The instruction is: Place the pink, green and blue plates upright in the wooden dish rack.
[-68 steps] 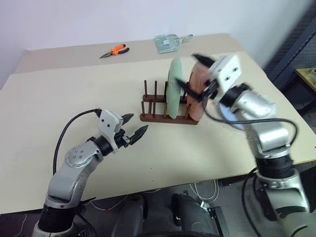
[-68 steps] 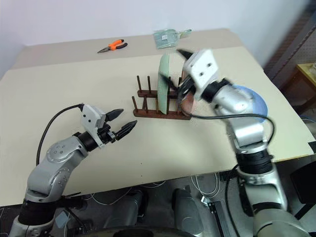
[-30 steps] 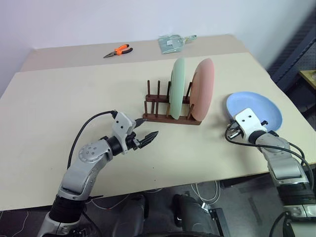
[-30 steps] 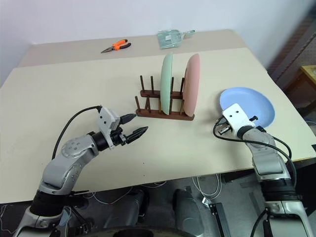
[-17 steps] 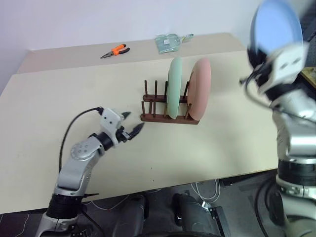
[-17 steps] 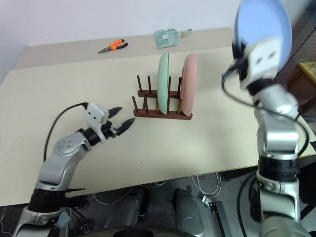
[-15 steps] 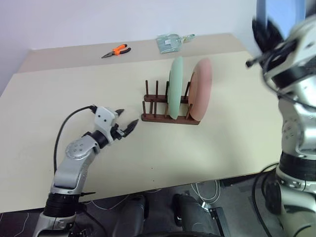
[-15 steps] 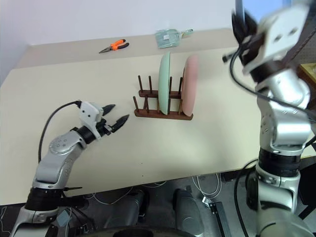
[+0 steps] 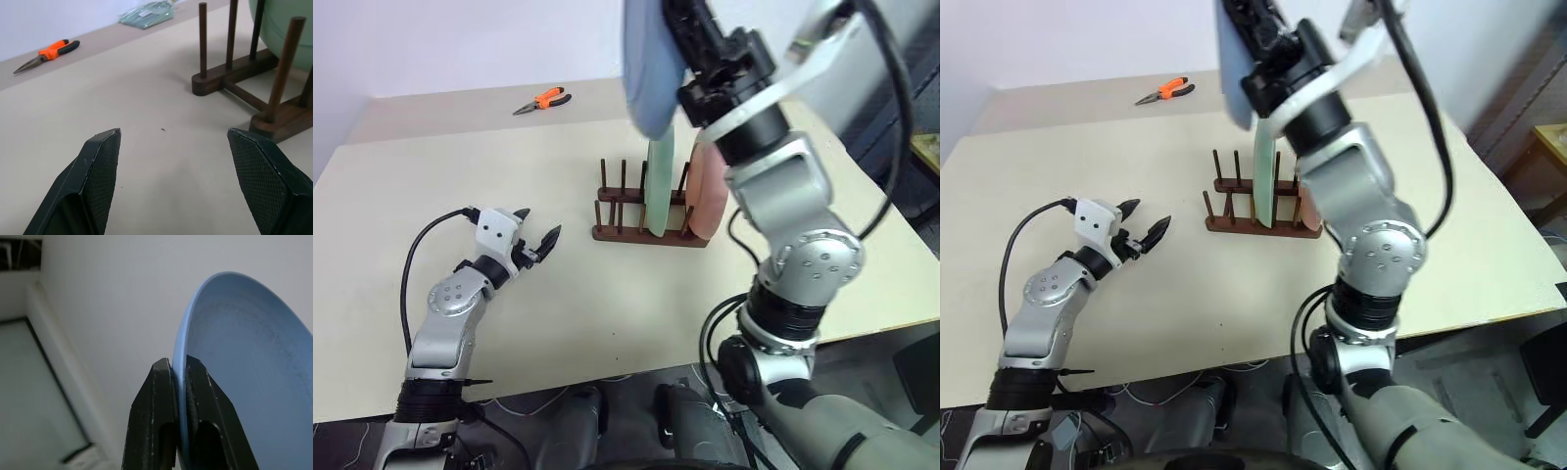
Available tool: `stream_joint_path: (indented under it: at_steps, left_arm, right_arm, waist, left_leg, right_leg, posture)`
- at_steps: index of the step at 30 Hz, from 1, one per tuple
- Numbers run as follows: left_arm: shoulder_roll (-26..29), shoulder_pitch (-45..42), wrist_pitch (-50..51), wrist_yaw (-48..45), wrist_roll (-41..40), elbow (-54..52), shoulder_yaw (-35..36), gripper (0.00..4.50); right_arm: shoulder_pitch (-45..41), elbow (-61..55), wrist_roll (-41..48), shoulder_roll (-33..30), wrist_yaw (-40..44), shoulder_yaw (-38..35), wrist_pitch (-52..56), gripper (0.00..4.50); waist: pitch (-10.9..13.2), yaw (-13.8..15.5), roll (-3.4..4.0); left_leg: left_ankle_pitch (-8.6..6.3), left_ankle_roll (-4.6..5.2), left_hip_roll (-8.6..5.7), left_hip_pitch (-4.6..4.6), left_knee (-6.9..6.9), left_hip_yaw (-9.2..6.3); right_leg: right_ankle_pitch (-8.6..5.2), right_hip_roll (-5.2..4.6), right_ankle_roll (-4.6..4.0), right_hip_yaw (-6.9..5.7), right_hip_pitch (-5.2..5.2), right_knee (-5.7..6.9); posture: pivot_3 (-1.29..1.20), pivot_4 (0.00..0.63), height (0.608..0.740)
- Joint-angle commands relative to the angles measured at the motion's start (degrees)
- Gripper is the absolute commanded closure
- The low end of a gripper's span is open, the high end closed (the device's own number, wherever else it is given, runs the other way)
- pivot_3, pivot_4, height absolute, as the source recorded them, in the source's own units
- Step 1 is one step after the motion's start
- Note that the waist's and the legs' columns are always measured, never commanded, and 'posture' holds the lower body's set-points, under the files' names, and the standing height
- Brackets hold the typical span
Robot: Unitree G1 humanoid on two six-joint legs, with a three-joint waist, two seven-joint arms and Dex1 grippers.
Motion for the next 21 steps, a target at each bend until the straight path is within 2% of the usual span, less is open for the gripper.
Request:
stream_joint_path:
  at_steps: [1, 6, 11, 16, 21]
  left_arm:
    - [-0.08, 0.2, -0.88, 1.0, 0.56, -1.78, 1.19, 0.92]
    - [-0.2, -0.2, -0.38, -0.75, 1.03, 0.09, -1.31, 0.92]
    - [-2.0, -5.98, -1.76, -0.8, 2.54, 8.73, -2.86, 0.92]
    - [-3.51, -12.74, -2.56, -8.06, 1.2, 18.25, -5.27, 0.92]
    - [-6.09, -23.89, -5.47, -15.07, 3.92, 34.78, -9.43, 0.92]
  right_arm:
    - [-1.32, 0.67, 6.29, 2.15, -4.32, -0.27, -0.85, 4.46]
    - [-0.06, 0.66, 6.13, 0.72, -4.49, 2.08, -0.11, 4.46]
    - [-0.07, 1.53, 6.79, -1.04, -3.55, 2.18, -0.32, 4.46]
    - [0.21, 1.36, 6.16, -1.98, -3.12, 2.53, -0.95, 4.46]
    - [-0.31, 0.8, 3.07, -1.51, -2.79, 4.19, -2.31, 4.46]
  waist:
    - [0.0, -0.19, 0.0]
    - [0.0, -0.33, 0.01]
    - [-0.01, -0.25, 0.03]
    - [-0.01, -0.37, 0.02]
    - [-0.02, -0.06, 0.01]
  left_leg:
    - [0.0, 0.0, 0.0, 0.0, 0.0, 0.0]
    - [0.0, 0.0, 0.0, 0.0, 0.0, 0.02]
    - [0.01, 0.01, -0.02, 0.01, 0.08, 0.05]
    - [0.01, 0.02, -0.05, 0.01, 0.09, 0.07]
    - [0.02, 0.02, -0.07, 0.01, 0.14, 0.06]
  right_leg:
    - [0.0, 0.0, 0.0, 0.0, -0.01, 0.01]
    - [0.0, 0.02, 0.0, -0.02, -0.04, 0.07]
    - [0.0, 0.05, 0.0, -0.05, -0.05, 0.22]
    - [-0.01, 0.06, 0.01, -0.05, -0.07, 0.31]
    - [-0.01, 0.1, 0.02, -0.1, -0.09, 0.41]
  posture:
    - [0.0, 0.15, 0.74]
    - [0.0, 0.15, 0.74]
    - [0.0, 0.15, 0.74]
    - [0.0, 0.15, 0.74]
    - [0.0, 0.15, 0.74]
